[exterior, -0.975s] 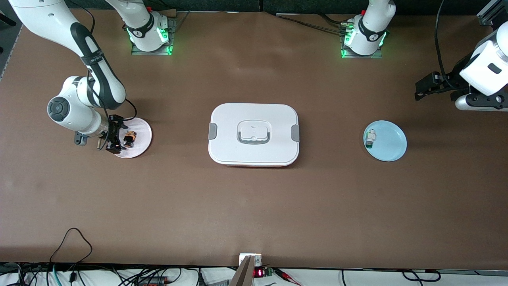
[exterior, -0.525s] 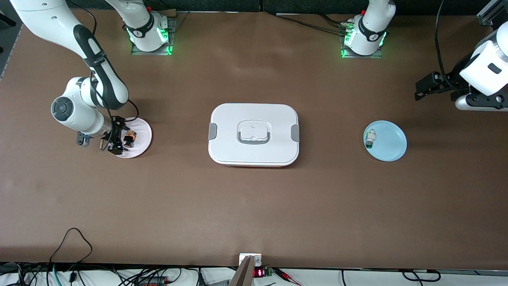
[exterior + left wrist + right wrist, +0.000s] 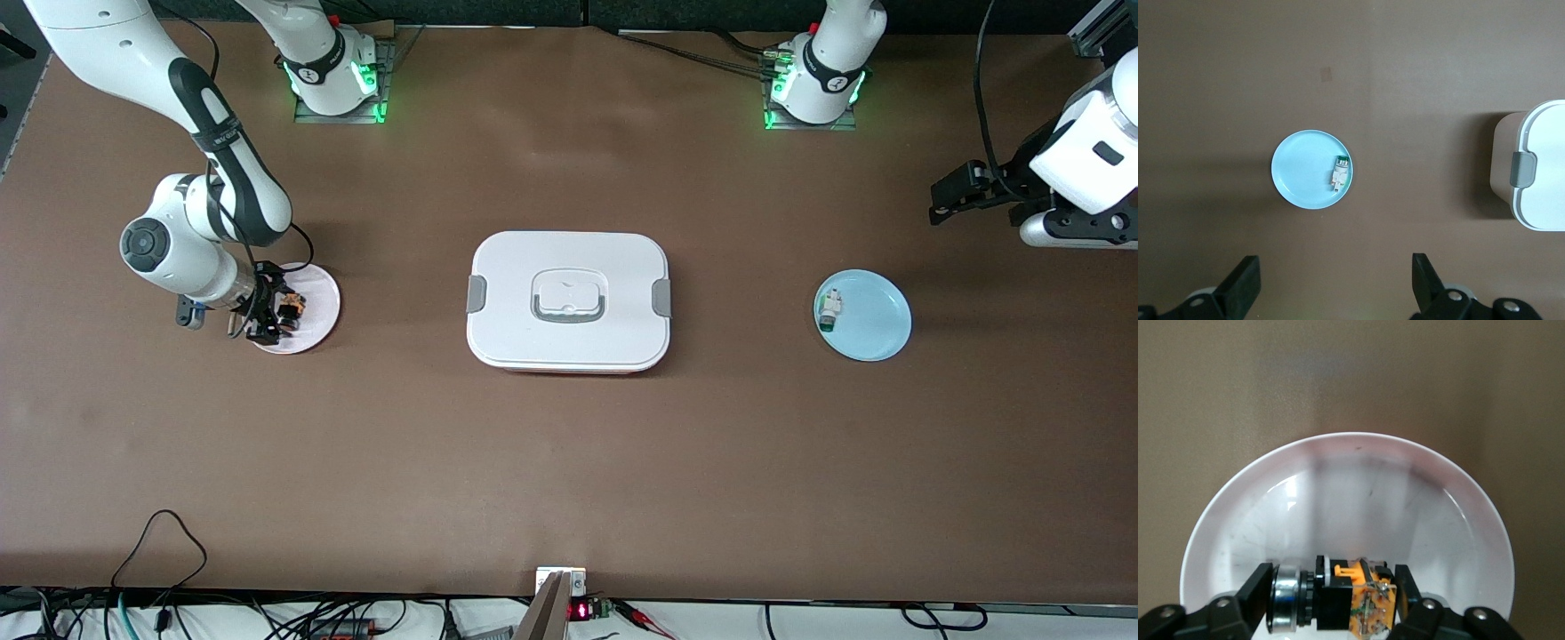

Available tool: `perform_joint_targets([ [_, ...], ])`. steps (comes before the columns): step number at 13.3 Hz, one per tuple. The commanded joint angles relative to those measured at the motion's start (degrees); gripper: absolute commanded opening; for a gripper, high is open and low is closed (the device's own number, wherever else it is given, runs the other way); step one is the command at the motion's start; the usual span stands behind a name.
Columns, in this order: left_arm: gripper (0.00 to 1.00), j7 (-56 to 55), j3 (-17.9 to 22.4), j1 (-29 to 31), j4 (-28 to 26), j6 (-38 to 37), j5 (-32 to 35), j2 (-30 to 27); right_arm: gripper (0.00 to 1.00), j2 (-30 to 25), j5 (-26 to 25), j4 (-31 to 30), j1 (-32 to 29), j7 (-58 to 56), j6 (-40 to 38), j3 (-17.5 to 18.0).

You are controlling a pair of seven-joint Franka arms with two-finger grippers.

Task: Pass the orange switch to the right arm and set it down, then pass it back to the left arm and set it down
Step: 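Lift the switch off the white plate with the right gripper, then carry the switch over the box with the right gripper while the left gripper approaches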

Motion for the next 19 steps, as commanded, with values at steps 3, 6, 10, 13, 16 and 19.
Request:
perform_joint_targets([
  [3,1.00,1.5,-0.2,0.3,-0.1,-0.3,0.5,-0.5,0.36,-0.3,0.2,-0.7,0.4,-0.3,1.0,0.3],
  [6,1.00,1.5,-0.2,0.3,-0.1,-0.3,0.4,-0.4,0.24,-2.3,0.1,-0.7,0.3,-0.7,0.6,1.7],
  [10,1.00,1.5,-0.2,0.4,-0.1,-0.3,0.4,-0.5,0.13,-7.9,0.5,-0.1,0.3,-0.1,-3.3,6.7],
  [13,1.00,1.5,-0.2,0.3,-0.1,-0.3,0.4,-0.5,0.12,-10.7,5.9,1.5,0.0,-0.1,-4.1,11.2],
  [16,1.00,1.5,-0.2,0.4,-0.1,-0.3,0.4,-0.5,0.11,-13.2,15.1,7.0,0.2,-0.1,-10.5,16.4],
  [19,1.00,1.5,-0.2,0.4,-0.1,-0.4,0.3,-0.5,0.11,-14.4,22.1,11.2,0.3,0.3,-12.8,21.8],
])
